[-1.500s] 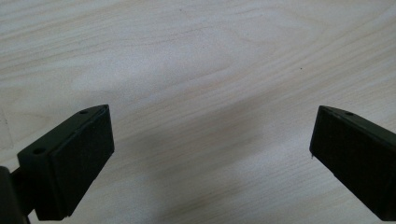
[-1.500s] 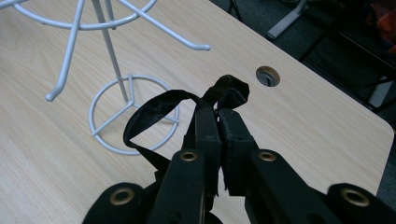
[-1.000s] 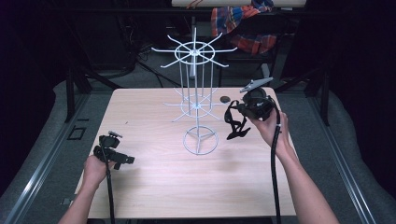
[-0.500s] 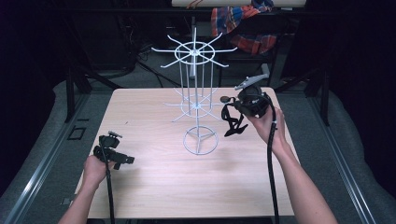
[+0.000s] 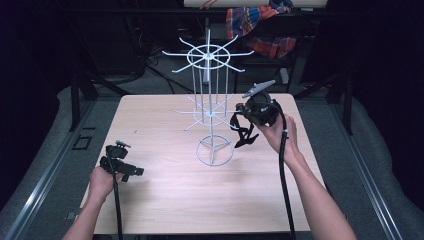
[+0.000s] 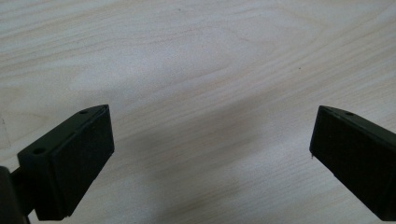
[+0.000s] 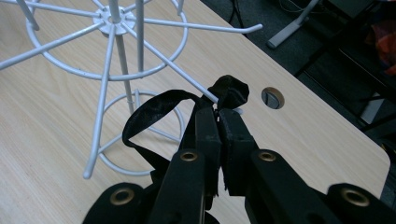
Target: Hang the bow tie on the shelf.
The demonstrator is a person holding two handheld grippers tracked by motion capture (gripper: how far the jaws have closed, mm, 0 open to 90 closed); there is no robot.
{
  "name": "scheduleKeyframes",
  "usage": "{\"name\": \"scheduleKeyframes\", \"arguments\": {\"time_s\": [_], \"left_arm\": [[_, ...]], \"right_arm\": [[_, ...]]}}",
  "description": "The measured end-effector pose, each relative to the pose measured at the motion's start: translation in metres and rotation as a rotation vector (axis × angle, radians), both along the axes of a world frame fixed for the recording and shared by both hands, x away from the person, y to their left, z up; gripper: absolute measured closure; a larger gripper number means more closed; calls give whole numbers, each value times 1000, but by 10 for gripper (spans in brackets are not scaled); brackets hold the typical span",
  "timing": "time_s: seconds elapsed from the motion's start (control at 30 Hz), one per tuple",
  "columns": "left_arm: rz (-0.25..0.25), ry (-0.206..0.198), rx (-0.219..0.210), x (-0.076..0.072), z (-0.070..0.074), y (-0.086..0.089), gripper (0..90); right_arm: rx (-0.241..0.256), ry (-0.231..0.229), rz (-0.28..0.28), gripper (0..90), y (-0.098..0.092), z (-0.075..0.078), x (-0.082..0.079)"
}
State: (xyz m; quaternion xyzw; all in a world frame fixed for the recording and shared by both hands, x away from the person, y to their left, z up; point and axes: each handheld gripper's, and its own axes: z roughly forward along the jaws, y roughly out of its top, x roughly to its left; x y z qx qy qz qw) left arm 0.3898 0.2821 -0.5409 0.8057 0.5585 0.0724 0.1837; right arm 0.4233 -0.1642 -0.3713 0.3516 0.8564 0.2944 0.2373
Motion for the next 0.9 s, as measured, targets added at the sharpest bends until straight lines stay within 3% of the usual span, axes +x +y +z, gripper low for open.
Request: {"name": "scheduleKeyframes", "arguments": {"time_s": [0.33, 0.9], "left_arm": [[4, -3, -2, 0, -1, 0, 0], [1, 2, 3, 0, -1, 0, 0]], "right_arm": [[33, 9, 25, 873, 14, -7, 4], [58, 41, 34, 871, 17, -28, 9]]}}
